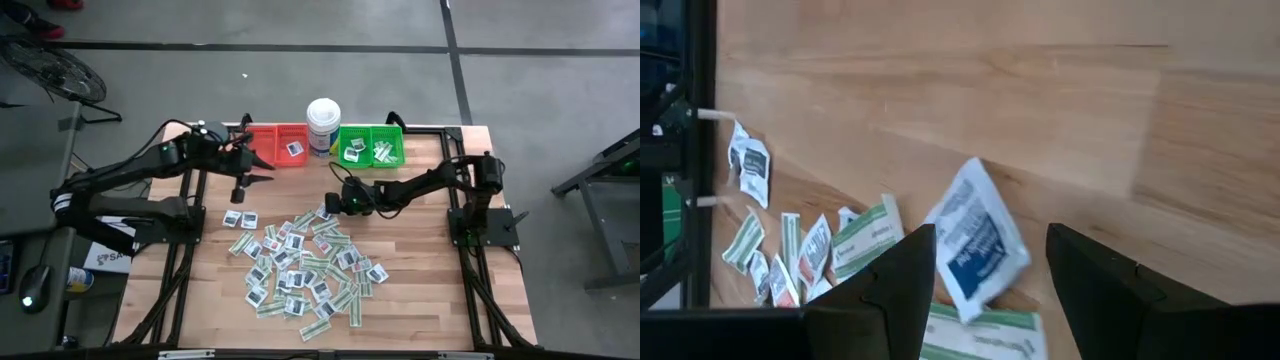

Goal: Pick & Place First Aid Supplies
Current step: Put the blue alcohol pad into the right orange bin

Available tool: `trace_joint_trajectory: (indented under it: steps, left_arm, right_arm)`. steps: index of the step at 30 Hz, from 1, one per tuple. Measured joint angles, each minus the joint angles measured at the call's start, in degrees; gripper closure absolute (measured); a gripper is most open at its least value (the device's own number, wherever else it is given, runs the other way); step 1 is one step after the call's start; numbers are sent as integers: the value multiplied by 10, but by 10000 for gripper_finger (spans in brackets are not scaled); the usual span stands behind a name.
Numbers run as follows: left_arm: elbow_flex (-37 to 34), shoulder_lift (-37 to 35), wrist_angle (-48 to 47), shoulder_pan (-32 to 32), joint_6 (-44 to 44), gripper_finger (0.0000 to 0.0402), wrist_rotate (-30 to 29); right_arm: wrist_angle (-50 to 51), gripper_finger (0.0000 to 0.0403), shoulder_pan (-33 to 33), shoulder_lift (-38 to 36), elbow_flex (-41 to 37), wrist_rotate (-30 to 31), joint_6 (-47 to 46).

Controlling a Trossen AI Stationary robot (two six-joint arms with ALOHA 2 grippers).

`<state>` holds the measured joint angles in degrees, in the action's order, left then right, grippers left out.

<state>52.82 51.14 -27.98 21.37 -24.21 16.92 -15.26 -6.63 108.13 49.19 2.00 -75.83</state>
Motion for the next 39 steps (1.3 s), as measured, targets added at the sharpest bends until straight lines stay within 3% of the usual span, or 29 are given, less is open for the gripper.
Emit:
trace_joint_trajectory:
  steps: [18,26,34,39]
  left_arm:
    - [0,-31,-40,0,0,292,-11]
    - [0,-30,-40,0,0,292,-11]
    - [0,-30,-40,0,0,292,-11]
    - [0,-30,-40,0,0,292,-11]
  right_arm:
    - [29,224,13,21,34,-56,37]
    - [36,289,10,21,33,-45,37]
    - [39,388,3,22,31,-41,44]
    - [37,399,0,22,31,-45,56]
